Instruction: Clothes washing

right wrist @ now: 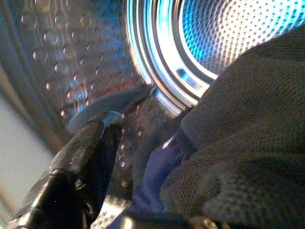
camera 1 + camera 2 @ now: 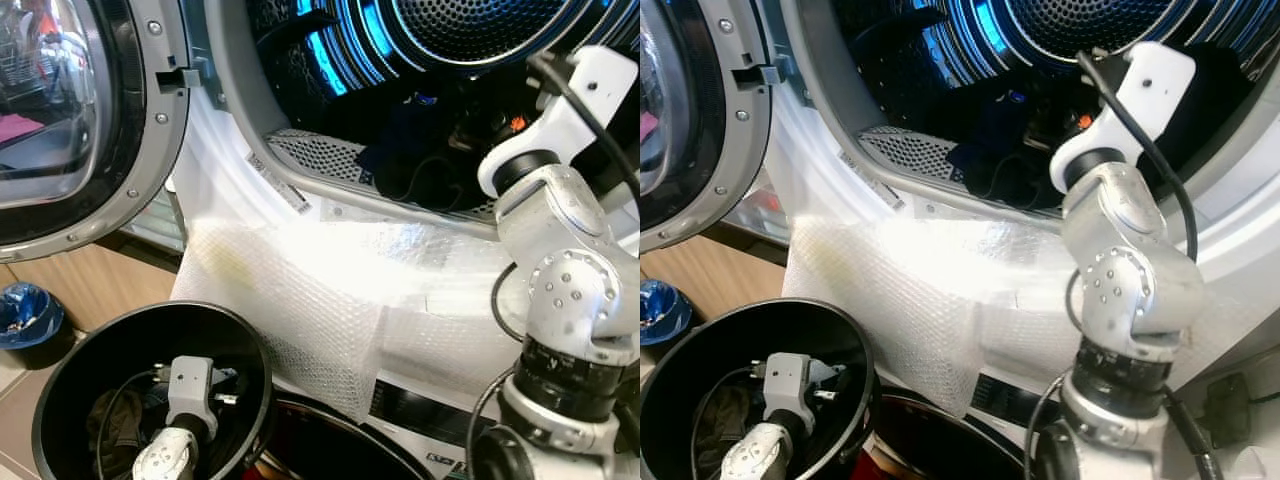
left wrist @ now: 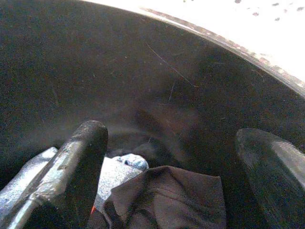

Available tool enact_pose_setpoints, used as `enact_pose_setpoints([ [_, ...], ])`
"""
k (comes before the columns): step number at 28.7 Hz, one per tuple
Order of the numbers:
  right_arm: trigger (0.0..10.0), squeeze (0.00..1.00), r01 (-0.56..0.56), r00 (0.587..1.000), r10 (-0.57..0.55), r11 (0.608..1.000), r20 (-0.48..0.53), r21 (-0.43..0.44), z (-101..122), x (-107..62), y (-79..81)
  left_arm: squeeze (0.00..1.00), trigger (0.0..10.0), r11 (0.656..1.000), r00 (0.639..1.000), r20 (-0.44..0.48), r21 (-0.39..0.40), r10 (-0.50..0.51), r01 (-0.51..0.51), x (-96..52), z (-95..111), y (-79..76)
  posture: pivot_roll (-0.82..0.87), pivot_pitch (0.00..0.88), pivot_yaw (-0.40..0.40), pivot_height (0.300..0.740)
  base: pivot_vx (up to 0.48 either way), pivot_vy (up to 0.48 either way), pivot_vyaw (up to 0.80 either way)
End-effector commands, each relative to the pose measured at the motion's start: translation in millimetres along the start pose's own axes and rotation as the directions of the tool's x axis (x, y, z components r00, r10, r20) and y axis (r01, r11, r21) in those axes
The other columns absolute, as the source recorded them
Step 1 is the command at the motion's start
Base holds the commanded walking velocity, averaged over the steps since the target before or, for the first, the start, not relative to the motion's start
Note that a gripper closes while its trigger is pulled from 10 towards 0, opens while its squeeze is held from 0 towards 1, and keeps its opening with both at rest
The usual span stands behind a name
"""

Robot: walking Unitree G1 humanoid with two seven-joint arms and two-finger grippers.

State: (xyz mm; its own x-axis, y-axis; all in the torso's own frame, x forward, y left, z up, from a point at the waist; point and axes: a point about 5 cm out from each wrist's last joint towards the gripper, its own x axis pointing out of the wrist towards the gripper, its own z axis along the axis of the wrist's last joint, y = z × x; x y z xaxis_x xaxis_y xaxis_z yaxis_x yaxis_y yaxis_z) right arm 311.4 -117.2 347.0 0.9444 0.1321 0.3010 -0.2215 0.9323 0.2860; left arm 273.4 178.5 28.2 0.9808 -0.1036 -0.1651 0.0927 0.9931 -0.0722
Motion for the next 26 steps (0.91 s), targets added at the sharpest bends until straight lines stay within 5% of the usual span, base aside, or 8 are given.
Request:
enact_pose_setpoints([
  [1,10.0,0.0,0.025,1.0,-0.026,0.999,-0.009,-0.036,-1.0,-3.5,-1.0,0.0,10.0,1.0,0.999,-0.046,0.012,-0.017,0.017,-1.7,-8.2,-3.6,-0.16,0.068,-0.039,0.74,0.0,0.0,0.0],
  [5,10.0,0.0,0.158,0.987,-0.155,0.983,0.038,-0.096,6.2,-10.7,-12.5,0.0,10.0,1.0,0.999,-0.046,0.01,-0.014,0.015,-2.1,-8.6,-2.7,-0.16,0.07,-0.041,0.74,0.0,0.0,0.0],
  [10,10.0,0.0,0.358,0.93,-0.333,0.917,0.154,-0.178,19.6,-20.9,-35.2,0.0,10.0,1.0,0.999,-0.048,0.007,-0.011,0.011,-2.9,-9.5,-2.7,-0.16,0.071,-0.043,0.74,0.0,0.0,0.0],
  [14,10.0,0.0,0.418,0.908,-0.401,0.884,0.121,-0.21,17.1,-24.1,-53.4,0.0,10.0,1.0,0.999,-0.051,0.008,-0.012,0.012,-3.2,-10.1,-3.1,-0.16,0.073,-0.043,0.74,0.0,0.0,0.0],
  [15,10.0,0.0,0.466,0.884,-0.454,0.851,0.107,-0.241,15.8,-25.6,-66.5,0.0,10.0,1.0,0.999,-0.053,0.008,-0.013,0.014,-3.5,-10.7,-3.3,-0.16,0.074,-0.042,0.74,0.0,0.0,0.0],
  [23,10.0,0.0,0.586,0.81,-0.565,0.776,0.155,-0.232,24.8,-33.5,-84.2,0.0,10.0,1.0,0.999,-0.052,0.007,-0.011,0.011,-4.1,-10.8,-2.7,-0.16,0.077,-0.044,0.74,0.0,0.0,0.0],
  [26,10.0,0.0,0.658,0.753,-0.623,0.716,0.211,-0.233,30.3,-44.0,-92.9,0.0,10.0,1.0,0.998,-0.054,0.008,-0.013,0.014,-4.4,-11.1,-2.7,-0.16,0.077,-0.041,0.74,0.0,0.0,0.0],
])
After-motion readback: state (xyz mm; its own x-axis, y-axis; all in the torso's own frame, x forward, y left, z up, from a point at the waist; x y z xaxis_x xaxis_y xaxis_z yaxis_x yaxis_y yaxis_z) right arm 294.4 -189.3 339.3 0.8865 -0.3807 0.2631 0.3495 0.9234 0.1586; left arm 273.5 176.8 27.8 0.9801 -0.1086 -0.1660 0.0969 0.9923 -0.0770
